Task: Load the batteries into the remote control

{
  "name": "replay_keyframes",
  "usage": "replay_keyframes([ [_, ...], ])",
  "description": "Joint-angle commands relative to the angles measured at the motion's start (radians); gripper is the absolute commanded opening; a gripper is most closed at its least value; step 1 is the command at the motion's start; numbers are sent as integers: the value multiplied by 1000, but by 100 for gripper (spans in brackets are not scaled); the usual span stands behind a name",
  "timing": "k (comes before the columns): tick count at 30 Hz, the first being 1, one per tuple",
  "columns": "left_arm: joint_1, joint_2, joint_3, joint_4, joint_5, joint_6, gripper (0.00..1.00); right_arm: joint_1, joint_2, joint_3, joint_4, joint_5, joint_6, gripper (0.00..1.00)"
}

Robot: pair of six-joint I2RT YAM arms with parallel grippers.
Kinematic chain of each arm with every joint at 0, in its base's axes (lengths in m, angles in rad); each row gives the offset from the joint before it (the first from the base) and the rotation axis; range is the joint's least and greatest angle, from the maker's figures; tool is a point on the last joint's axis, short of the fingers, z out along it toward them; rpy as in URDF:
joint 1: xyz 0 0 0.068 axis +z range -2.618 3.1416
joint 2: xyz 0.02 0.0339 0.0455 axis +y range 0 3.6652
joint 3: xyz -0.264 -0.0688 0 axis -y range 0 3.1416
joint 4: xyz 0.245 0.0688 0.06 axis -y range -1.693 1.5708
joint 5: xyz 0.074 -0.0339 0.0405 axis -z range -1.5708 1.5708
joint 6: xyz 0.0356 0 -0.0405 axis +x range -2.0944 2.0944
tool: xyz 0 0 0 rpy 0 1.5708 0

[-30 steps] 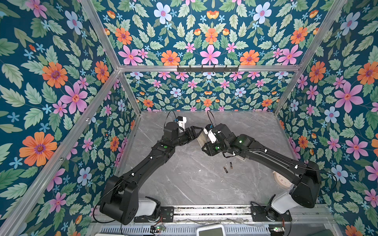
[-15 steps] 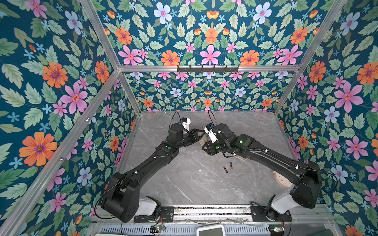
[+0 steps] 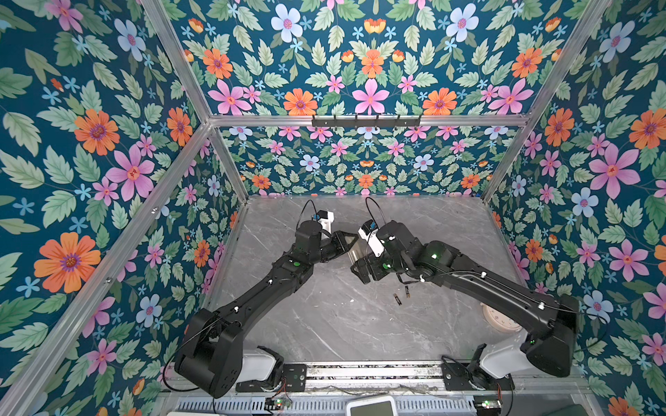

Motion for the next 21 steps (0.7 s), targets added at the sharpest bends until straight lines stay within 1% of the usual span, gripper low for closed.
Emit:
replay_keyframes([
  [1, -2, 17, 55, -70, -32, 52, 0, -1, -89, -20, -116, 54, -117, 99],
  [4, -2, 83, 149, -176, 6, 69, 0, 0, -201, -65, -170, 77, -199, 99],
  [7, -11, 157, 253, -274, 113, 107, 0, 0, -285, -79, -213, 102, -277, 99],
  [10, -17, 179, 286, -357, 192, 181, 0, 0, -366, -174, -137, 105, -371, 99],
  [13, -17, 147, 258, -364, 256, 179, 0, 0, -422, -261, -49, 87, -446, 99],
  [15, -18, 121, 245, -366, 289, 172, 0, 0, -440, -304, 11, 54, -478, 99],
  [17, -17, 114, 246, -378, 320, 180, 0, 0, -425, -327, 63, 25, -512, 99],
  [19, -18, 132, 251, -382, 358, 190, 0, 0, -390, -316, 86, 13, -539, 99],
  [21, -18, 166, 262, -378, 399, 191, 0, -1, -350, -271, 68, -11, -564, 99],
])
